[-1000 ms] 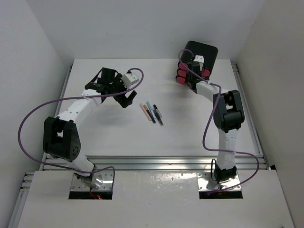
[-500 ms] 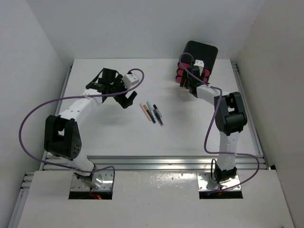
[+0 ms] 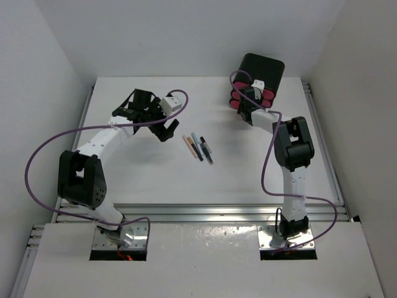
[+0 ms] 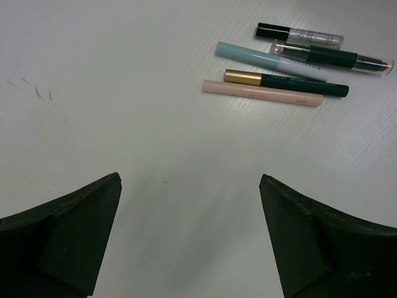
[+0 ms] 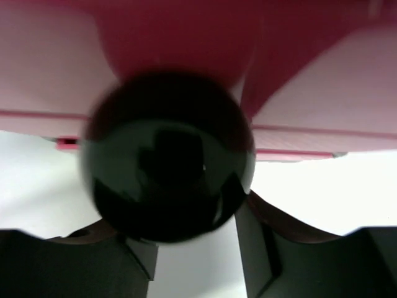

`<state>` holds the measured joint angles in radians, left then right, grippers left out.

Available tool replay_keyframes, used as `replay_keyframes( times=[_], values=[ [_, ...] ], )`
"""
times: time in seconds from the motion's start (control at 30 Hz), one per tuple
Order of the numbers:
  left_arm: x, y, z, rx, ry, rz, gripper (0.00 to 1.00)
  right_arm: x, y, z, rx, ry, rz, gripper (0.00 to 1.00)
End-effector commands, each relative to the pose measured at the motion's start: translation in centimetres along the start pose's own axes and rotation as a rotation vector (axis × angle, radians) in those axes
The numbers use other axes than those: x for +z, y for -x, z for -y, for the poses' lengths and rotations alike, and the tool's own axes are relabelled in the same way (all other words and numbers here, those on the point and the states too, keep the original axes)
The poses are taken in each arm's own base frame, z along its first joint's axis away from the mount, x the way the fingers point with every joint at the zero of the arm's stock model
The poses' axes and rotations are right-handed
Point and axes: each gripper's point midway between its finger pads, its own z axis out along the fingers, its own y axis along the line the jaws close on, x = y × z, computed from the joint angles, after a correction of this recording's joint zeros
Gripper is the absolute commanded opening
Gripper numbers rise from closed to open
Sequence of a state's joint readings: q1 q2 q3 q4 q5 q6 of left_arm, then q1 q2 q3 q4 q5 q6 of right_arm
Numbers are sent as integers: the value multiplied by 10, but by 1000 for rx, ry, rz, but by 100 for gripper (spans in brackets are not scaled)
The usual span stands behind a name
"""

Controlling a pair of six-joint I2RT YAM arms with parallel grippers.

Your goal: Organize the makeup

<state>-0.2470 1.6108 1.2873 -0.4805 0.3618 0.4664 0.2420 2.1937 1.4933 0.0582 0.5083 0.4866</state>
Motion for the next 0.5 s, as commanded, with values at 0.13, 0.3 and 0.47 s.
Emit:
replay_keyframes(
  times=[0.13, 0.3, 0.47],
  values=[
    [-4, 10, -8, 6, 19, 40, 100, 0, 7, 0, 20, -73, 61, 47],
    [-2, 7, -6, 3, 14, 33, 100, 6, 10, -1, 0, -69, 91, 47],
    [-4, 5, -9, -3, 21, 32, 100, 11, 7, -4, -7, -70, 86, 47]
  ],
)
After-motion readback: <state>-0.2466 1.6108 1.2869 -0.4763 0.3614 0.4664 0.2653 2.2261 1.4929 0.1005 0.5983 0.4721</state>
